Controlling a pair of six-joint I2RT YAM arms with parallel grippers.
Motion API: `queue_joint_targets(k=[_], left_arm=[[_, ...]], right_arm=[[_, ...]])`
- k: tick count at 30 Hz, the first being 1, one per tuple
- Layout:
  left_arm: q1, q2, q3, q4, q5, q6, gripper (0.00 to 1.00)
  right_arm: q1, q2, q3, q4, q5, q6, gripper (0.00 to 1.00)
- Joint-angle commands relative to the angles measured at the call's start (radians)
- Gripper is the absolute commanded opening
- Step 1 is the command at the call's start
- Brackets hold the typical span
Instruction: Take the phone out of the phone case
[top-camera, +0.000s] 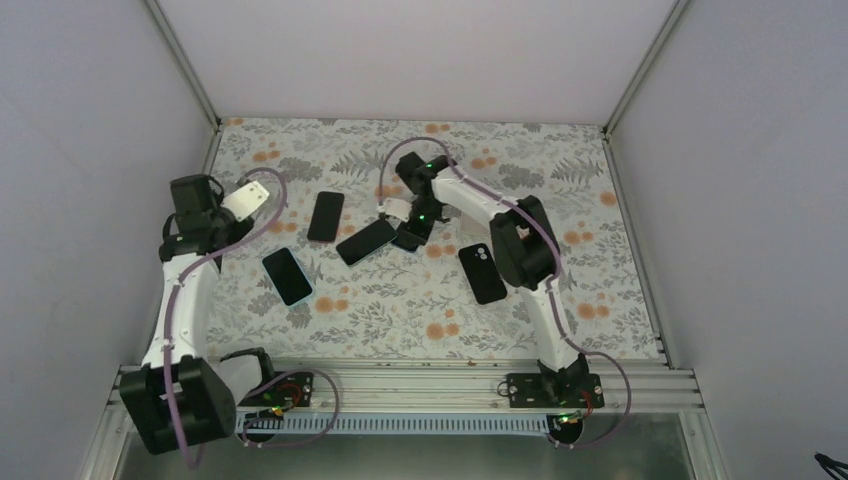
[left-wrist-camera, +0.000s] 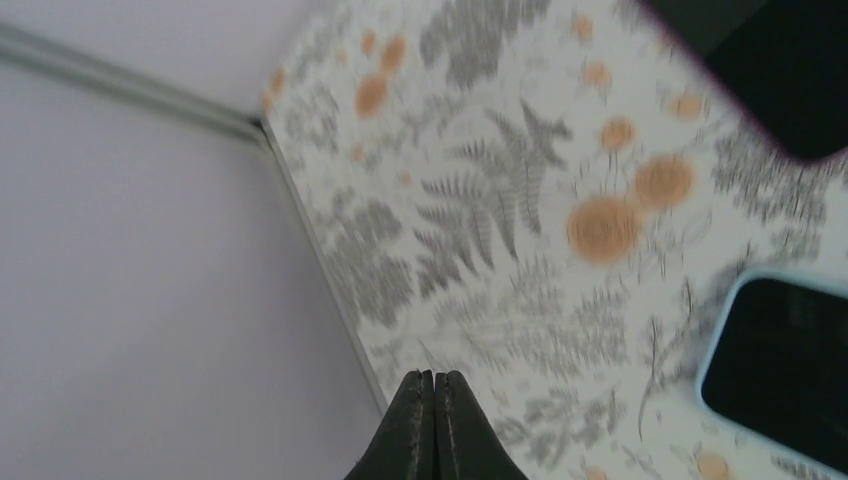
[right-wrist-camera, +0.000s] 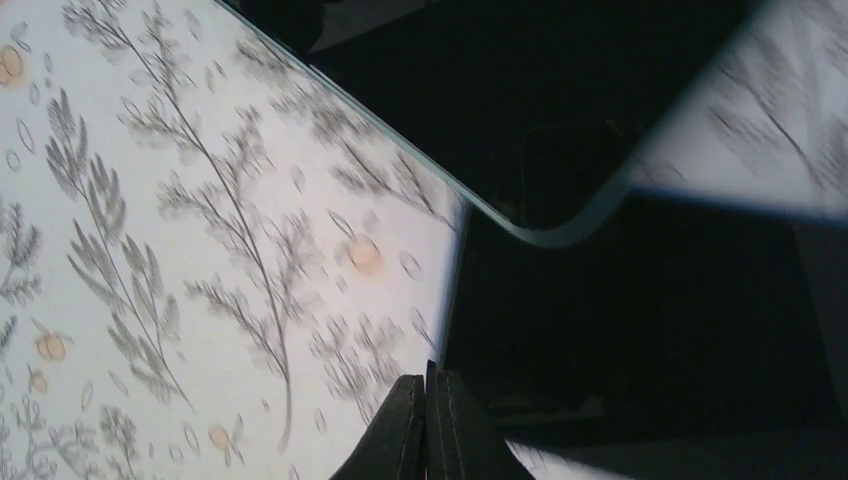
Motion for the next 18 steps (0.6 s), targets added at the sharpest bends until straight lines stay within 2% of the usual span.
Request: queue_joint_targets(k=[1,4,8,16,18], left_arm=[[0.155,0.047,-0.058,-0.051,0.153,0.038,0.02],[0.224,0.061,-0.088,-0.048,0.18,0.049,0.02],[0.244,0.053,-0.127,-0.032,0.178,0.045,0.02],[0.244,0.072,-0.145,-0.003,0.184,-0.004,0.02],[0.244,0.08,-0.152,0.008,0.186,-0.012,0.02]], right_arm=[[0.069,0.075,0.11,-0.061,-0.002,0.02,0.04],[0.09,0.129,0.168,-0.063,0.002,0.023,0.04],[0.097,0.186,0.216,-0.032,0.004,0.031,0.04],[0.098,0.158,0.193,0.248,0.231,0.115,0.04],[0.092,0.144,0.188,0.285,0.213,0.11,0.04]])
